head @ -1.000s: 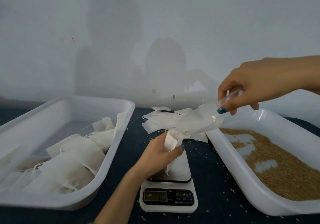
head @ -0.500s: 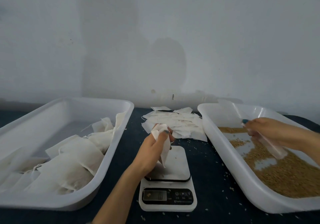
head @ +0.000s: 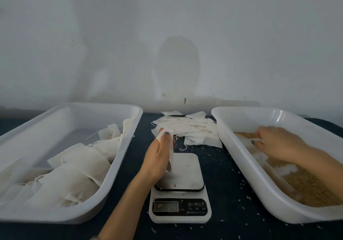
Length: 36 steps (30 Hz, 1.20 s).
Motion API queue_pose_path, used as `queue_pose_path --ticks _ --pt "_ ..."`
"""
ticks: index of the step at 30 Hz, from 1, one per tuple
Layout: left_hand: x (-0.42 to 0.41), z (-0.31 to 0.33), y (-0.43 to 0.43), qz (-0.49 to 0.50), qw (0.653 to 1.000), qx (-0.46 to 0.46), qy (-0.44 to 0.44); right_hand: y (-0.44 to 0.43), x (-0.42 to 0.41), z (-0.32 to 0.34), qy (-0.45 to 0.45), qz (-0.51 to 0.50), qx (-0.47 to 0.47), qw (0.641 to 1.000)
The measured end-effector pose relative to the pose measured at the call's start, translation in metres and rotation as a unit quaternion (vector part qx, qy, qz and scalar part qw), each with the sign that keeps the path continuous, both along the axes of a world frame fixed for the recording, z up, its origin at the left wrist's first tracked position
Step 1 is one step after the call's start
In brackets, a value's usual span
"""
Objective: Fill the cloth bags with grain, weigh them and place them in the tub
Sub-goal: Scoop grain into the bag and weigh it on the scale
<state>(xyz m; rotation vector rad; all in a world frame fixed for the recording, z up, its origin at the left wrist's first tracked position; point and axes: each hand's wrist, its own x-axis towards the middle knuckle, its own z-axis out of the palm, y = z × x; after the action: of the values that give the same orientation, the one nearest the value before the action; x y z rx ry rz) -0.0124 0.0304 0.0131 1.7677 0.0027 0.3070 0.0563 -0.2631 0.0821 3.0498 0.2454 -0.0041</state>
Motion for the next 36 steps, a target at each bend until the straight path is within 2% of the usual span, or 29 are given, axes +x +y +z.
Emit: queue_pose_path --ticks 1,3,5,8,12,15,17,19,21,23,26,31,36 --pt "0.0 0.0 0.0 0.007 1.0 -0.004 -0.004 0.012 -0.008 0.008 -0.059 0.031 0.046 0.997" --pt "-0.002 -0.001 -0.001 0.002 1.0 0.0 -0.012 0.046 -0.029 0.018 -0.098 0.126 0.148 0.976" --pt "-0.004 0.003 -0.001 -0.018 1.0 0.015 -0.003 0.085 -0.053 0.017 -0.066 0.208 0.193 0.957" --pt "-0.006 0.006 -0.001 -0.031 0.999 -0.017 0.006 0.128 -0.073 -0.001 -0.043 0.247 0.203 0.947" --pt "-0.007 0.009 0.0 -0.034 0.997 -0.055 0.044 0.153 -0.071 -0.023 -0.111 0.227 0.254 0.934" --pt "0.014 0.019 -0.008 0.067 0.99 -0.118 0.047 0.154 -0.062 -0.04 -0.163 0.217 0.286 0.919" --pt "0.015 0.018 -0.01 0.072 0.993 -0.076 0.055 0.15 -0.056 -0.054 -0.167 0.196 0.317 0.913" --pt "0.004 0.007 -0.006 0.026 0.996 0.007 0.081 0.145 -0.047 -0.067 -0.121 0.183 0.388 0.895" --pt "-0.002 -0.002 -0.001 0.037 0.994 0.059 0.081 0.141 -0.037 -0.082 -0.063 0.185 0.448 0.873" --pt "0.003 -0.007 0.0 0.068 0.989 0.121 0.048 0.137 -0.031 -0.097 -0.052 0.187 0.447 0.873" --pt "0.01 -0.014 0.005 0.1 0.974 0.205 0.013 0.131 -0.026 -0.113 -0.089 0.18 0.45 0.87" --pt "0.018 -0.027 0.014 0.105 0.971 0.21 0.032 0.117 -0.019 -0.121 -0.157 0.15 0.485 0.847" --pt "0.022 -0.034 0.017 0.101 0.975 0.19 0.048 0.112 -0.016 -0.131 -0.148 0.113 0.519 0.834"
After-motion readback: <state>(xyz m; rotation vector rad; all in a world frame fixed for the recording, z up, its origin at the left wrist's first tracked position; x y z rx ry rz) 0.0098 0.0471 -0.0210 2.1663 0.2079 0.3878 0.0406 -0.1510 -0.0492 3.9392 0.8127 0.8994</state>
